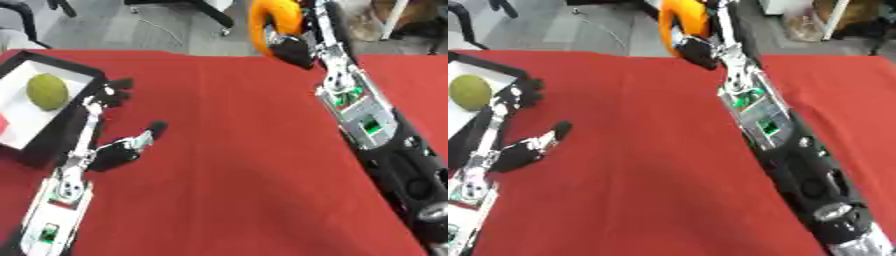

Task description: Pick up the objects with one hand, pass them to the other hand, and then place them into the box on the other side of the table.

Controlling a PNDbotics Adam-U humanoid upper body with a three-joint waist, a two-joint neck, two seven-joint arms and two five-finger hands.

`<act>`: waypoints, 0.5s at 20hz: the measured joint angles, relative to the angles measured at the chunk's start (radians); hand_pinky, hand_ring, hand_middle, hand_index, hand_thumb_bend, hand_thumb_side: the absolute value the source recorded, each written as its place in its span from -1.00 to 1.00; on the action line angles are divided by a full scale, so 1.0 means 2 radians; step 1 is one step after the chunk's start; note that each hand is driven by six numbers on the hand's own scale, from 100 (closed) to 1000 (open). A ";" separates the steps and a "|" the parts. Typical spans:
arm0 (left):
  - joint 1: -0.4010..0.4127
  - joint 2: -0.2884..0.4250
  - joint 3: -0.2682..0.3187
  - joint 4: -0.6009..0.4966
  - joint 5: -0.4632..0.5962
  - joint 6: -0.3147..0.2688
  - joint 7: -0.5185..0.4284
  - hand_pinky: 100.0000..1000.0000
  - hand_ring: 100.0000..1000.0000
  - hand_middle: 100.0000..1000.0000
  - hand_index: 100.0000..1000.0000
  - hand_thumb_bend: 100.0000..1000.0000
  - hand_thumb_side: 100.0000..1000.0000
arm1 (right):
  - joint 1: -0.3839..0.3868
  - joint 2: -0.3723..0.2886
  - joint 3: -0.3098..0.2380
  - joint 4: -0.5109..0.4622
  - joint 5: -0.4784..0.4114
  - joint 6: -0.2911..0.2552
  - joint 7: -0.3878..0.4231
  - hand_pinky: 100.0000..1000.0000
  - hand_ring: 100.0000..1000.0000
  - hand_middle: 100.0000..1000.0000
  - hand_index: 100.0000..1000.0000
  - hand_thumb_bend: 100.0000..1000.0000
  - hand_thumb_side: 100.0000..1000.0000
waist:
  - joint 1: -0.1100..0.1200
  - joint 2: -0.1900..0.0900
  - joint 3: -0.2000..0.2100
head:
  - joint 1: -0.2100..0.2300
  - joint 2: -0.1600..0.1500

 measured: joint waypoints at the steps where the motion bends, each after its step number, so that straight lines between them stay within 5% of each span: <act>1: -0.012 -0.002 -0.007 0.006 -0.008 -0.008 0.002 0.52 0.48 0.53 0.75 0.22 0.17 | 0.003 0.012 0.010 0.000 -0.007 0.002 0.008 -0.01 -0.30 -0.54 -0.32 -1.00 -0.89 | 0.000 0.000 -0.001 | 0.000 0.000; 10: -0.049 -0.018 -0.037 0.023 -0.019 -0.075 0.056 0.51 0.47 0.52 0.74 0.27 0.10 | 0.014 0.052 0.051 0.009 -0.029 0.006 0.037 -0.03 -0.31 -0.54 -0.32 -1.00 -0.91 | -0.003 0.000 -0.010 | 0.002 -0.001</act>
